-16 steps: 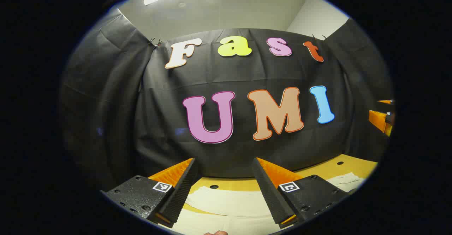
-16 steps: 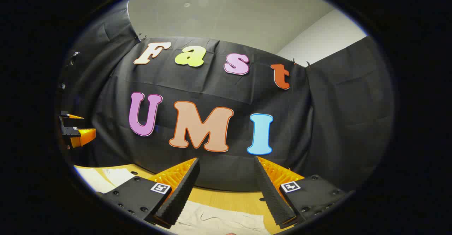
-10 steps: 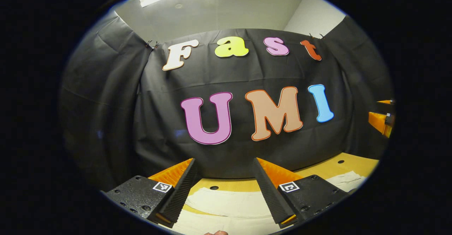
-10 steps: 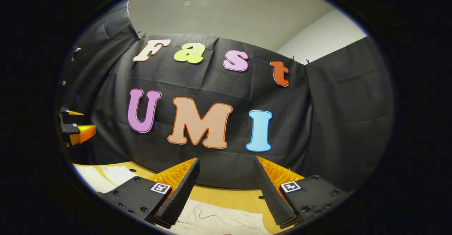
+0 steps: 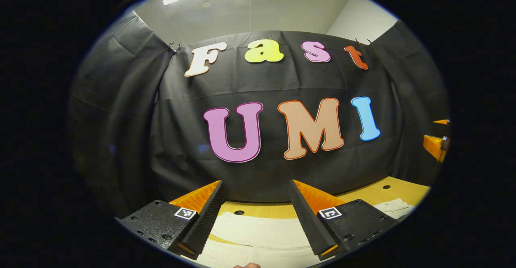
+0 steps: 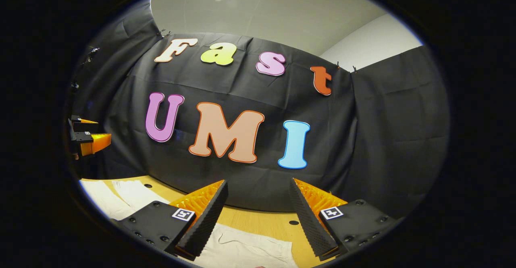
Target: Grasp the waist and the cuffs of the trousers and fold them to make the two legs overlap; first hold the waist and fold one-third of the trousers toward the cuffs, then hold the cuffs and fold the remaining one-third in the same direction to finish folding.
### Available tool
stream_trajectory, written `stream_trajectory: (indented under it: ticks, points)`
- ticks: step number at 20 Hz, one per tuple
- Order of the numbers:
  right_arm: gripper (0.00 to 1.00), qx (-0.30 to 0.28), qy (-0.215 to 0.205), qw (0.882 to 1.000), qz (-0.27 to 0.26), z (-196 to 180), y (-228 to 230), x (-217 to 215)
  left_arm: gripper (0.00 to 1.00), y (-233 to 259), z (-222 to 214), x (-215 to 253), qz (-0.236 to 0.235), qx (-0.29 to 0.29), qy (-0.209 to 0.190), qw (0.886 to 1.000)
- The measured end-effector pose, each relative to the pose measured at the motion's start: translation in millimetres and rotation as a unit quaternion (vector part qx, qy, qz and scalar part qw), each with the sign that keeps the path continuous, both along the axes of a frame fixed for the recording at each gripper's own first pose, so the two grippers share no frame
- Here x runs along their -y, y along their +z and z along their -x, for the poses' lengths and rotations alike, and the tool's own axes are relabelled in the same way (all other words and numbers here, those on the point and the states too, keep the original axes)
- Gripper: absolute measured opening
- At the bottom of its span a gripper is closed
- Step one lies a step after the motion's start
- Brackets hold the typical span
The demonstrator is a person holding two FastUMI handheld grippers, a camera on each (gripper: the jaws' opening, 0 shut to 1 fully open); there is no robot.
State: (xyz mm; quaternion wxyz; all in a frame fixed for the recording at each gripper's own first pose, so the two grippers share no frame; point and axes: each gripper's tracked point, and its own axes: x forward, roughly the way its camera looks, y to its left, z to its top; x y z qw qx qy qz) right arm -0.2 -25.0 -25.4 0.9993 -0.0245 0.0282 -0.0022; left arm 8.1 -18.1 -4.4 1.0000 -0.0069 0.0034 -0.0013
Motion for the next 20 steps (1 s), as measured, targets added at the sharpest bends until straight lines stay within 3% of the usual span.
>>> stream_trajectory:
  ticks: [5,14,17,20]
  points:
    - [0.97,-0.005,0.009,1.0,0.005,-1.2,-6.9,2.1,0.94,-1.5,0.3,-1.6,-0.002,-0.002,0.003,1.0]
    - [0.97,-0.057,0.043,0.992,0.105,19.3,-62.2,23.7,0.94,-5.9,-0.5,0.2,-0.009,-0.01,0.004,1.0]
    - [0.97,-0.075,0.062,0.983,0.155,25.1,-85.8,28.1,0.94,-3.0,-0.6,10.5,-0.009,-0.006,-0.004,1.0]
    - [0.99,-0.098,0.093,0.967,0.216,37.8,-116.2,30.7,0.94,-1.6,0.3,14.4,-0.007,-0.006,-0.006,1.0]
